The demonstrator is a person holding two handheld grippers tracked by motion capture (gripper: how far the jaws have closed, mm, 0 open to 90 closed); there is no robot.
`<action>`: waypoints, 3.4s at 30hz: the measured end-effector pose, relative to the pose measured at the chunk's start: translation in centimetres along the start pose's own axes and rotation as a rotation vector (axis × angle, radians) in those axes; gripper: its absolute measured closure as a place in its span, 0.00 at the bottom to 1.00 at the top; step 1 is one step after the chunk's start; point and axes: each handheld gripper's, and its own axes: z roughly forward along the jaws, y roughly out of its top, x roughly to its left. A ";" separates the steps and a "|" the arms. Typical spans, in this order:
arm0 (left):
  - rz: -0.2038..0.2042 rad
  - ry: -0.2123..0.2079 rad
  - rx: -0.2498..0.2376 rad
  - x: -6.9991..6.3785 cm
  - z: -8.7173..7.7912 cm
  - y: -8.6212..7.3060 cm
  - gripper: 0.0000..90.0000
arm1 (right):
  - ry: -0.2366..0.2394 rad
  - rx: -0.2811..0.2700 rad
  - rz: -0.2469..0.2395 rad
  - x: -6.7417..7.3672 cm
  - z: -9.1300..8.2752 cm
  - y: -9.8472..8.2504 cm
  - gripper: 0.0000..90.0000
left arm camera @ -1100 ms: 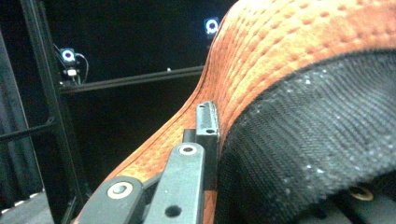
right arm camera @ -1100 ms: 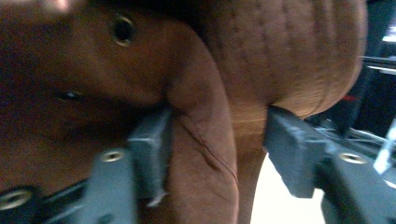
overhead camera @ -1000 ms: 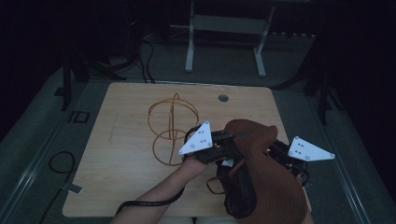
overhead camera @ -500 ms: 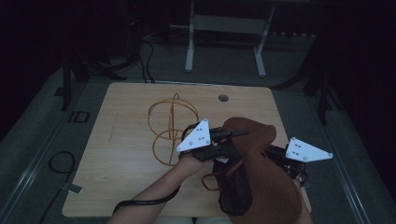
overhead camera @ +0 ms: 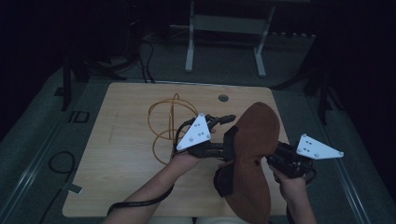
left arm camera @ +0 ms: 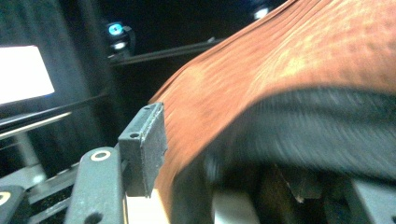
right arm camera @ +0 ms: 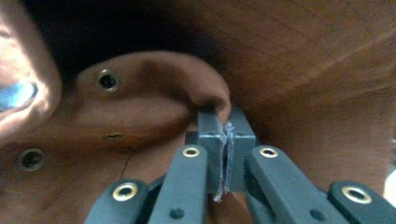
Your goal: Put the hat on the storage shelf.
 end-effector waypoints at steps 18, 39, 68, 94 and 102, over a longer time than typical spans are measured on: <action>-0.007 0.172 0.100 1.9 -8.1 2.0 0.29 | -0.154 -0.051 0.038 -3.0 -2.9 0.9 0.98; -0.111 0.294 0.232 2.4 -19.7 -4.0 0.29 | -0.153 -0.050 0.056 -5.5 2.6 3.4 0.97; -0.277 0.579 0.377 1.8 -28.4 -15.9 0.03 | -0.092 -0.011 0.052 -6.4 12.7 8.4 0.97; -0.307 0.596 0.339 1.8 -29.7 -16.4 0.04 | 0.144 0.351 0.000 -1.7 27.3 5.9 0.82; -0.314 0.592 0.334 1.8 -29.7 -16.5 0.04 | 0.098 0.371 0.014 -1.7 27.9 5.4 0.67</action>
